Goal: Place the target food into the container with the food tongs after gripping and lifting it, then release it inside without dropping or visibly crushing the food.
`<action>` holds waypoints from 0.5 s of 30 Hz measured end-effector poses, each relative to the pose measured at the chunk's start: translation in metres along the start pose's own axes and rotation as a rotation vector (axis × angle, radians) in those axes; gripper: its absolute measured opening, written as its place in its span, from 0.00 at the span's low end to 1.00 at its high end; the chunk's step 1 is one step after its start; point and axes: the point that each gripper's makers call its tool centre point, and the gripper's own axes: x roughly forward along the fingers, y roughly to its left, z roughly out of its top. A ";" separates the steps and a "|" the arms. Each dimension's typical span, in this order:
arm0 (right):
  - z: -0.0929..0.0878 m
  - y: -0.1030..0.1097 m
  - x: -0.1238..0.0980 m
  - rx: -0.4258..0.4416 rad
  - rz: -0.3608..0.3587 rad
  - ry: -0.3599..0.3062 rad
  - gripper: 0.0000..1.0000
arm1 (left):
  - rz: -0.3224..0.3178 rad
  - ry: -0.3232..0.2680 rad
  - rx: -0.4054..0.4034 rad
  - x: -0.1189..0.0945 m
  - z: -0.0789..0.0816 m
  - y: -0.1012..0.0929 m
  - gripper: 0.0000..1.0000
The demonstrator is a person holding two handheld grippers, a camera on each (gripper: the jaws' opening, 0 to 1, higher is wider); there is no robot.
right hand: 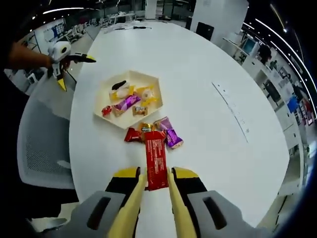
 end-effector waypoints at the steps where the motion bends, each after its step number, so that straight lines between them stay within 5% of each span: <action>1: 0.004 0.001 0.001 -0.001 0.005 -0.007 0.24 | 0.003 0.004 0.002 0.000 -0.001 0.001 0.99; 15: 0.056 0.006 0.013 -0.044 0.028 -0.041 0.24 | 0.022 -0.005 -0.011 0.000 0.000 0.007 0.99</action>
